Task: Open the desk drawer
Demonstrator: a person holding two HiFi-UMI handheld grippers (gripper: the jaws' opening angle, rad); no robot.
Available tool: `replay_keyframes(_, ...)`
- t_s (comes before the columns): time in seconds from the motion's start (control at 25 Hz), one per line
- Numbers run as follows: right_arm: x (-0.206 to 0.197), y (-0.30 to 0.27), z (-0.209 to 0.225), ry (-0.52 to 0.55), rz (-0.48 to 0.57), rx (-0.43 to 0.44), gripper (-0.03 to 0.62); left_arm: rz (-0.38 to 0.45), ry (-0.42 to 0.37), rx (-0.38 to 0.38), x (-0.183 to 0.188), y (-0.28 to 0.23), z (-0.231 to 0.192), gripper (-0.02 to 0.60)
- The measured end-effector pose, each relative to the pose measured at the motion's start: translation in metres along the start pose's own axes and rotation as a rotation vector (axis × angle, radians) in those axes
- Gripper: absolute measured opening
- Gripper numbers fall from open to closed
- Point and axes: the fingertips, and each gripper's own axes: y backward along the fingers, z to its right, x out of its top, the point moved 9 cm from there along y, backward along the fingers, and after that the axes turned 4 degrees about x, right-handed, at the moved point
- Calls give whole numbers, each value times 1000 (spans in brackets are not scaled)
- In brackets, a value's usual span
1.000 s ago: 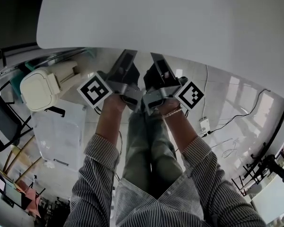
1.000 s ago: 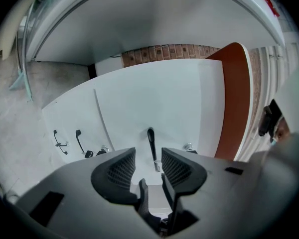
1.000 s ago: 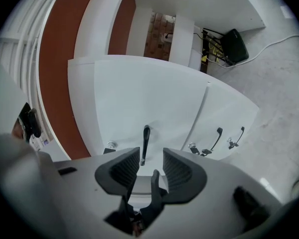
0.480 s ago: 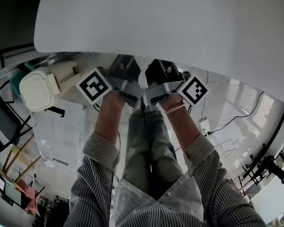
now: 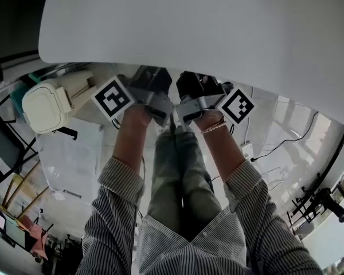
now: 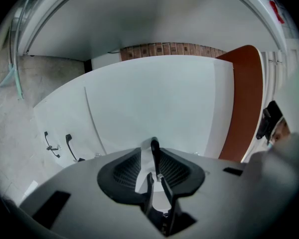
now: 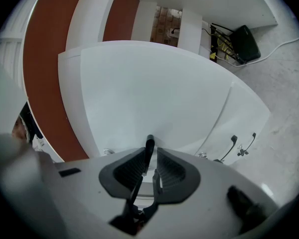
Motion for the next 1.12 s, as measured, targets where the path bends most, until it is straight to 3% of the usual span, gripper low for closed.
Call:
replay_keyframes(0.24,-1,-2,-1,-9,-7,11,51,-15,-20,-55,3,-1,4,52)
replay_keyframes(1.12,-10,8,-4,-77,26,31,41,5,44,-74,-7,11,4,40)
